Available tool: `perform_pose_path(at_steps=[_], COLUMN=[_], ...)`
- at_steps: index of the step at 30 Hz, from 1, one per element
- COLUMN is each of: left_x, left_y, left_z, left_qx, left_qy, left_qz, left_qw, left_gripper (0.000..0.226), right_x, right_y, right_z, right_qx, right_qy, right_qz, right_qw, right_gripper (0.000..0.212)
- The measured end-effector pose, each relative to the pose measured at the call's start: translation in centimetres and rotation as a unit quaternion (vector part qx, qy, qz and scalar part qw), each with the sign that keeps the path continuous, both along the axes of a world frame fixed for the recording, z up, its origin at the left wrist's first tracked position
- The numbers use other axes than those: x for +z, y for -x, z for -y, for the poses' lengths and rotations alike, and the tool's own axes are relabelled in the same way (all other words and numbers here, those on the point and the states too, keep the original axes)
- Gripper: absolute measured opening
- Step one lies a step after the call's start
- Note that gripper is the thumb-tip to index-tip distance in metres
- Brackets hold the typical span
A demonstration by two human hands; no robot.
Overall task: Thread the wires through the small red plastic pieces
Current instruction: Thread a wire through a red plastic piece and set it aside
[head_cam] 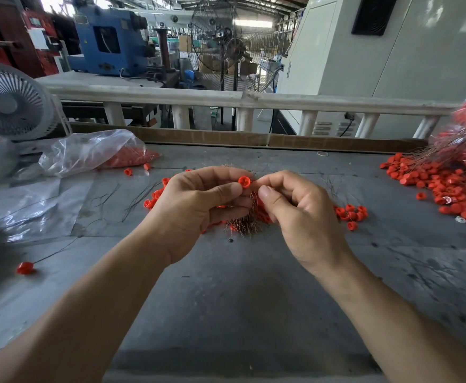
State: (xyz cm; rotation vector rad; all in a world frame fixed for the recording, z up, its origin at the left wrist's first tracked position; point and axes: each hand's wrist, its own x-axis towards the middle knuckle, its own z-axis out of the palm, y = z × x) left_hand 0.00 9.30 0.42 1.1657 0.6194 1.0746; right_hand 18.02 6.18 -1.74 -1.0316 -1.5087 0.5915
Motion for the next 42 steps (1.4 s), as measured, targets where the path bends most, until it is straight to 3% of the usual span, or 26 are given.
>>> perform_pose_path(at_steps=[15,22,25,28,30,35,42], left_x=[0.3,0.3,0.2,0.1,0.1,0.0,-0.3], left_y=[-0.1,-0.2,0.0,0.0,0.0,-0.1,-0.2], left_z=[0.2,0.2,0.0,0.0,0.0,0.1,0.0], left_qx=[-0.004,-0.008,0.005,0.012,0.013,0.023,0.022], left_qy=[0.025,0.044,0.048,0.049,0.05,0.052,0.049], left_qz=[0.036,0.039,0.037,0.03,0.027,0.013,0.001], left_qw=[0.999,0.998,0.998,0.998,0.998,0.998,0.999], left_gripper=[0.034,0.026,0.028,0.029,0.03,0.033,0.028], right_x=[0.3,0.2,0.3,0.7,0.9,0.7,0.3], right_y=[0.1,0.0,-1.2,-3.7,-5.5,-7.2,-6.2], right_z=[0.1,0.2,-0.5,-1.4,-1.7,-1.5,-1.6], right_qx=[0.077,0.068,-0.07,-0.254,-0.312,-0.289,-0.213], right_qy=[0.1,0.12,0.096,0.078,0.117,0.206,0.246], right_qz=[-0.071,0.003,0.081,0.177,0.208,0.266,0.332], right_qw=[0.989,0.99,0.99,0.948,0.92,0.896,0.885], right_gripper=[0.018,0.013,0.013,0.008,0.009,0.025,0.016])
